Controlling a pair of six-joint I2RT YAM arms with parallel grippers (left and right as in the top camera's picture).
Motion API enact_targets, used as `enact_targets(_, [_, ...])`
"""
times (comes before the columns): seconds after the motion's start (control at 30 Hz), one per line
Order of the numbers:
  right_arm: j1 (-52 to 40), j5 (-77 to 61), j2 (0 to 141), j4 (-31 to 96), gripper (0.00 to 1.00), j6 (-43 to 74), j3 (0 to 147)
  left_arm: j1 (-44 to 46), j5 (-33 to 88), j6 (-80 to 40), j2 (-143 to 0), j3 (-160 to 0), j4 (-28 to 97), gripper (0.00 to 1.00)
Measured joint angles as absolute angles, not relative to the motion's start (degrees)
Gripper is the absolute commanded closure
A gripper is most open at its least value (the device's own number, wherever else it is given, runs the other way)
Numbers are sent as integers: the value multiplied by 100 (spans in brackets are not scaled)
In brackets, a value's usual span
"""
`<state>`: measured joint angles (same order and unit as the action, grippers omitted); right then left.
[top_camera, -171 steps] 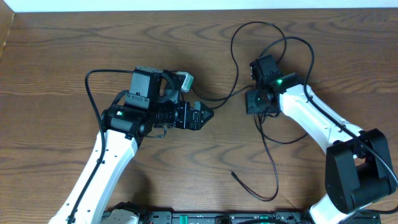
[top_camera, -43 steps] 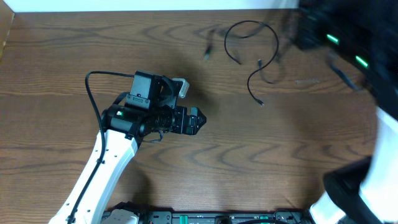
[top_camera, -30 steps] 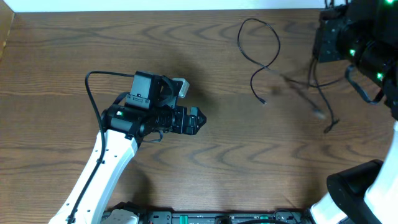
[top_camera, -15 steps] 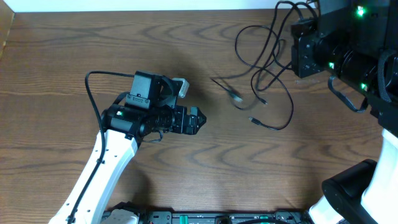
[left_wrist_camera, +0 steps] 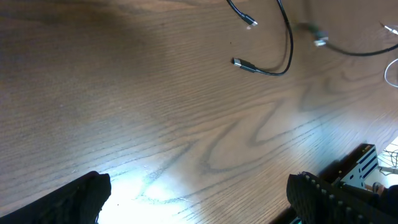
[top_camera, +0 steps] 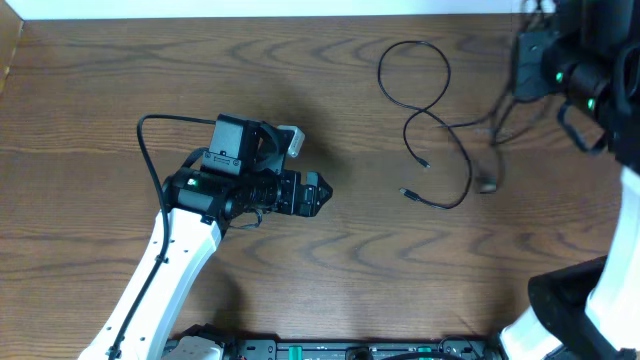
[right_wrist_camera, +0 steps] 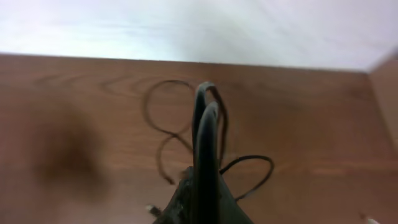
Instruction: Untangle cables
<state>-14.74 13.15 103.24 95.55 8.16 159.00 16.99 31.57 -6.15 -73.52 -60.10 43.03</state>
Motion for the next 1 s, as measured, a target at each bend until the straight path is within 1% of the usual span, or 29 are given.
enact_targets(0.23, [-104,1035,10790,9139,99,1028,15563,1699,3157,-615,-7352,-6010,4303,4])
enact_targets(0.4, [1026,904,11006,9098,99,1304,15509,1699,3159,-591,-7352,-6010,4296,4])
enact_targets(0.57, [2451,762,11010,9105,99,1647,15506,1699,3159,-572,-7352,-6010,4298,4])
enact_targets(0.77, [3981,106,11015,9091,99,1850,15504,1699,3157,-569,-7352,-6010,4296,4])
enact_targets(0.87, [4423,-200,11017,9008,99,1896,15476,1699,3159,-569,-7352,-6010,4287,4])
enact_targets(1.0, [4552,-434,11067,8890,99,1911,15476,1699,3159,-569,-7352,-6010,4219,4])
